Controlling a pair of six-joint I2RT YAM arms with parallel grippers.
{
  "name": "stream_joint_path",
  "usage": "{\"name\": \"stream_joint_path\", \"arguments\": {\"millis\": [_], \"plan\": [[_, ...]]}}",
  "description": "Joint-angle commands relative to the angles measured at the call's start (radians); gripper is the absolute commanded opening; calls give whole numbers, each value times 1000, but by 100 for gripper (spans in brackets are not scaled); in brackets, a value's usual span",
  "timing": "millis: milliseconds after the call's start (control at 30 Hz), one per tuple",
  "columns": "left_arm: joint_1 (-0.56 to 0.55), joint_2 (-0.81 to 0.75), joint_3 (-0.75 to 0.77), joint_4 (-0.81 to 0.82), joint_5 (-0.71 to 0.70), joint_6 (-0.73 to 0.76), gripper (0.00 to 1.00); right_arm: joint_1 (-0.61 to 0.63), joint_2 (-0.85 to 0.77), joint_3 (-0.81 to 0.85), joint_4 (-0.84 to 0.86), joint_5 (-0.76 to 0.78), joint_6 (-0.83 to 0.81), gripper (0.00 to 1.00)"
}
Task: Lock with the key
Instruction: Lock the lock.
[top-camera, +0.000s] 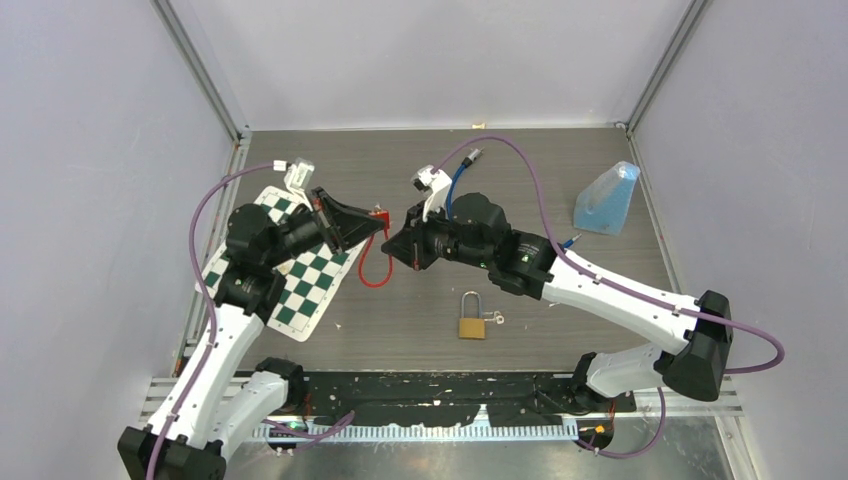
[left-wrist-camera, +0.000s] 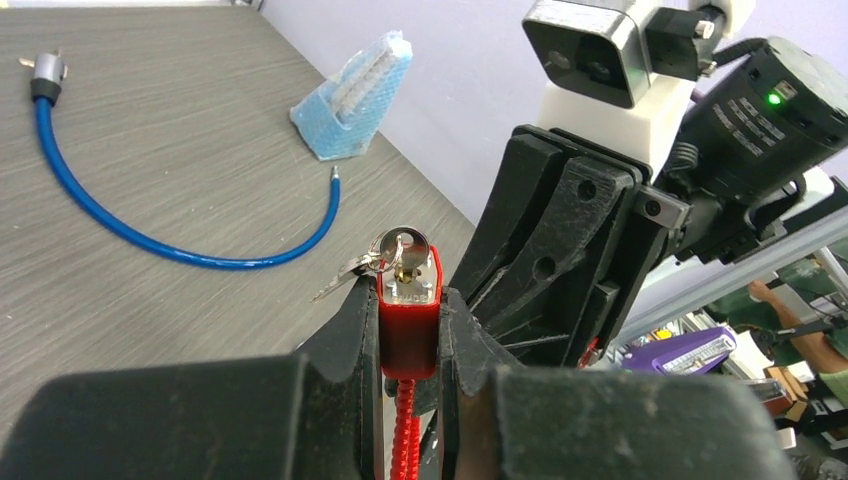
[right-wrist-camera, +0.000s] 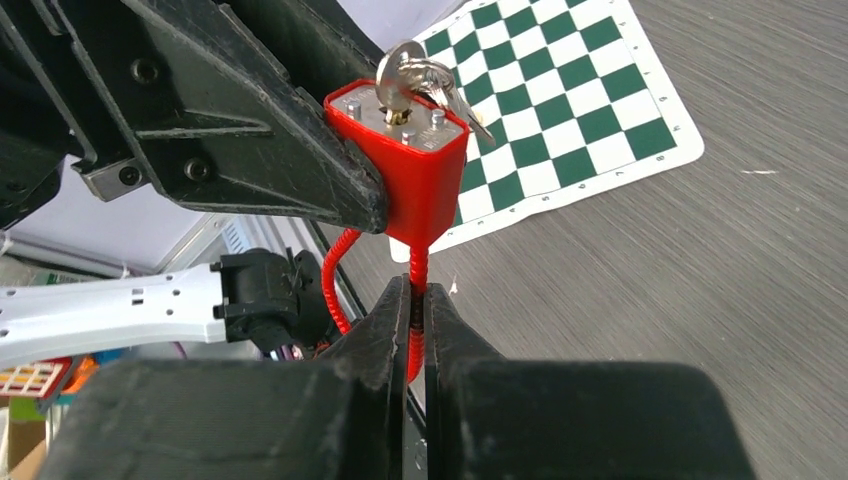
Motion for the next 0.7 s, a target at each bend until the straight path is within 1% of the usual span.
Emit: {"name": "stream_joint_path", "arguments": {"millis": [0,67,100,133,200,267,300,333,367,467,533,667], "plan": [[-6,62,51,-93,-53,17,0,-31,-15,63,85,113,71,7],[-6,89,54,-61,-59,-10,0,-45,-13,54,71,138,98,10],[-6,100,53,-42,-61,-21,0,-49,-14,50,69,142,109,15],[-6,108,55,-32,-65,-28,0,-60,-13,45,67,147,115,18],[-5,121,61,-24,-72,-32,0,-76,-13,41,61,140,124,26],[-3,129,69,-25,-83,-30,0,-89,-14,37,48,133,127,38],[-2,133,72,-25,-87,-26,0,-93,-16,35,47,129,130,41],[-1,136,77,-29,-94,-19,0,-99,-21,29,46,125,131,47],[2,141,83,-42,-99,-9,0,-102,-23,26,46,112,130,49],[14,154,109,-101,-109,49,0,-118,-51,11,24,55,119,58],[16,159,130,-155,-97,128,0,-128,-75,-4,3,46,111,62],[13,180,178,-256,23,288,0,-156,-104,-2,-53,19,111,65]]}}
